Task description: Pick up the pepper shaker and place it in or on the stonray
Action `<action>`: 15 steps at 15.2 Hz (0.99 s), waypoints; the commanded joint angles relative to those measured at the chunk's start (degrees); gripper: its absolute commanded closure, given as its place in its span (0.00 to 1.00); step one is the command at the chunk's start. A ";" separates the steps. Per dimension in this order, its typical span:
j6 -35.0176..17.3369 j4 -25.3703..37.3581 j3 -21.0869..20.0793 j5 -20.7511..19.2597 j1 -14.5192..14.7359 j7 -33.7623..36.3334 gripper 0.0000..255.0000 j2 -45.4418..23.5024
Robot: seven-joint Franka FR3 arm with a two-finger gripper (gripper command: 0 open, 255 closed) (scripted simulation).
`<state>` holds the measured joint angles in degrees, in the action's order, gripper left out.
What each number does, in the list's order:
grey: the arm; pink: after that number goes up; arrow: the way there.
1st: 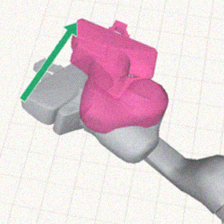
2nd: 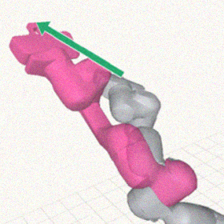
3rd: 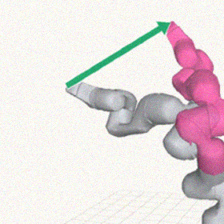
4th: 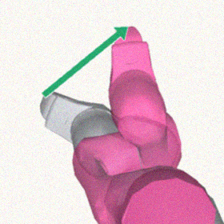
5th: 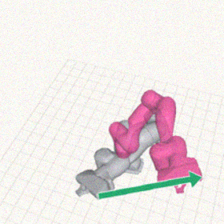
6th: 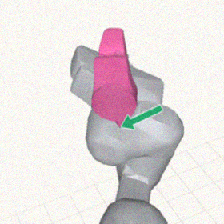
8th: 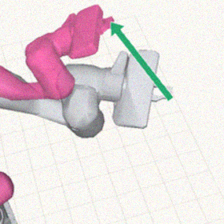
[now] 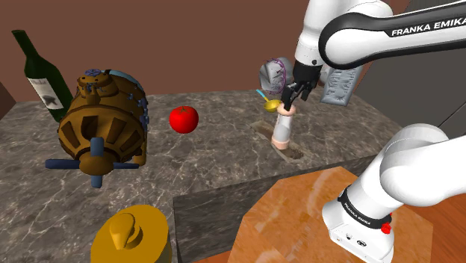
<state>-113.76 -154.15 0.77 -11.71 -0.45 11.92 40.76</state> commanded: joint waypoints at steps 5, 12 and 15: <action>2.14 1.58 -0.28 0.37 0.23 -0.10 0.00 0.54; 7.87 6.32 -1.08 1.30 0.72 -0.32 0.00 1.47; 7.86 6.32 -1.08 1.30 0.72 -0.32 0.00 1.47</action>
<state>-105.93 -147.87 -0.31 -10.42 0.28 11.61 42.23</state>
